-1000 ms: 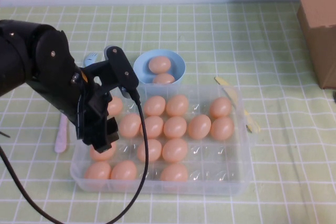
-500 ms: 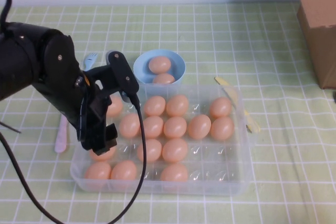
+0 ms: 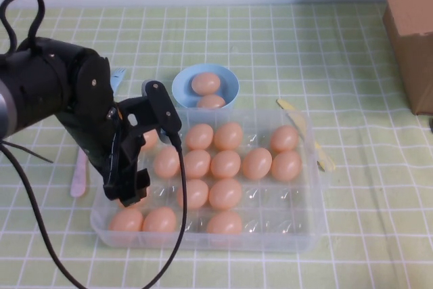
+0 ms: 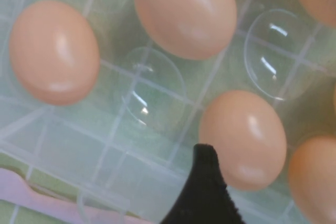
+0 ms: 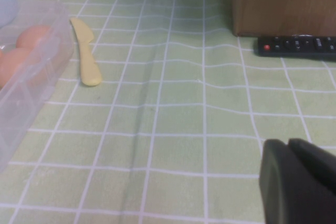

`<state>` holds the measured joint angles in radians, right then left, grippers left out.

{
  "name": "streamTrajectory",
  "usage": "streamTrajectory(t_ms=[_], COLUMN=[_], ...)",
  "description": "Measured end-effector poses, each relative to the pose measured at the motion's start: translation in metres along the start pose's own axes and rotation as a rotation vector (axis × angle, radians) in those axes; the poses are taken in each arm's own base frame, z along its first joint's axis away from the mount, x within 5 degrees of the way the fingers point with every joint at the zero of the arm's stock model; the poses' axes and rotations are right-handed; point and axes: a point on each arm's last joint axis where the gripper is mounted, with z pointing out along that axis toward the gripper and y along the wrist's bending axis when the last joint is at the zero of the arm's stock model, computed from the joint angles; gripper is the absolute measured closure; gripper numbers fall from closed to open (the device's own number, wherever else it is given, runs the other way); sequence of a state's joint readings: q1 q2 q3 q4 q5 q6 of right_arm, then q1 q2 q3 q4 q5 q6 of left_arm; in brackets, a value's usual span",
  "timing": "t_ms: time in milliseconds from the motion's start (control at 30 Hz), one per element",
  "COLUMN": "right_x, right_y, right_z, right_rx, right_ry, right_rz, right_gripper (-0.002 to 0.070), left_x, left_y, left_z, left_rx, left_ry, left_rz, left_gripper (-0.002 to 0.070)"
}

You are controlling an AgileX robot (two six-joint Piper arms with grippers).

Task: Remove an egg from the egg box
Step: Pick up the egg from the plastic box

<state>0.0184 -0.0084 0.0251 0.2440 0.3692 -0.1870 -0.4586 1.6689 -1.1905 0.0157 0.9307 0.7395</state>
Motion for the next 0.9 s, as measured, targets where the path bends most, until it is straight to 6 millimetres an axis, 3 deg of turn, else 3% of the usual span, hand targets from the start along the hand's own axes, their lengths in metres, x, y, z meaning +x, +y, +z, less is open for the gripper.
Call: streamTrajectory(t_ms=[367,900], right_x=[0.000,0.000], right_y=[0.000,0.000], right_z=[0.000,0.000], right_rx=[0.000,0.000], right_ry=[-0.001,-0.002], right_rz=[0.000,0.000], right_gripper=[0.0694,0.0694], left_x=[-0.004,-0.005], left_y=[0.001,0.007], left_z=[0.027,0.044], left_rx=[0.034,-0.009], left_ry=[0.049,0.077], left_rz=[0.016,0.027], left_gripper=[0.0189,0.0190])
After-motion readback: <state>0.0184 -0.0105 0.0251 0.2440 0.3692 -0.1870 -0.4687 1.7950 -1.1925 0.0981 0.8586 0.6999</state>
